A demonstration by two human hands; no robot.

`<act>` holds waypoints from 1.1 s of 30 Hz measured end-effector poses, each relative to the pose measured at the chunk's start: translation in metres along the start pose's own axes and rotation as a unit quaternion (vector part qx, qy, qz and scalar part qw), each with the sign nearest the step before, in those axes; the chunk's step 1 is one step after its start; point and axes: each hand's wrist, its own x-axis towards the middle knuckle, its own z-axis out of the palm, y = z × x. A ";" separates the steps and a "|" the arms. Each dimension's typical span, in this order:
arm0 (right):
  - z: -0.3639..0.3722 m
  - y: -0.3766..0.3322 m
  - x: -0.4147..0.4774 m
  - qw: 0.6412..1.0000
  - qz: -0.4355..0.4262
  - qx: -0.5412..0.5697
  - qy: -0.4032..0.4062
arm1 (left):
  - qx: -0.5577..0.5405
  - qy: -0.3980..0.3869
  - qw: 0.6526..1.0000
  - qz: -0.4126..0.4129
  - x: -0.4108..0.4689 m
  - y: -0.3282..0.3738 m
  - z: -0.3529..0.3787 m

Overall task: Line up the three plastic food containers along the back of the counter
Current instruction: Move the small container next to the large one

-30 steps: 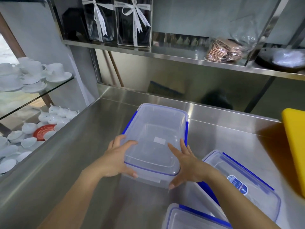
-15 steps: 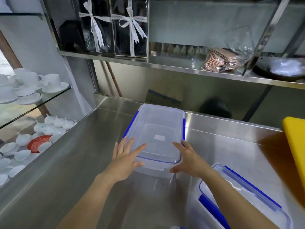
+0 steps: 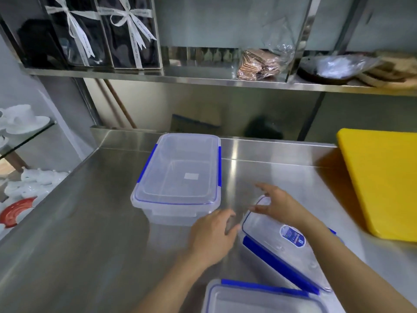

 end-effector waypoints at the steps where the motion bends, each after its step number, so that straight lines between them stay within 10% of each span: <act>1: -0.004 0.008 -0.005 1.000 0.015 -0.008 0.006 | -0.016 -0.047 0.998 -0.043 0.001 0.004 0.009; 7: -0.016 0.054 -0.028 0.993 0.101 -0.064 0.001 | -0.156 -0.247 0.940 -0.177 0.006 0.017 0.044; 19: 0.002 0.070 -0.027 0.973 0.141 -0.173 0.063 | -0.433 -0.059 0.862 -0.257 0.011 0.032 0.057; 24: 0.007 0.072 -0.024 0.971 0.165 -0.146 0.090 | -0.502 -0.115 0.838 -0.183 0.010 0.031 0.051; 29: 0.004 0.070 -0.029 0.987 0.125 0.086 0.050 | -0.347 -0.168 0.914 -0.128 0.011 0.023 0.049; 33: 0.003 0.066 -0.042 0.993 0.080 0.039 -0.080 | -0.151 -0.242 0.958 -0.031 0.006 0.010 0.042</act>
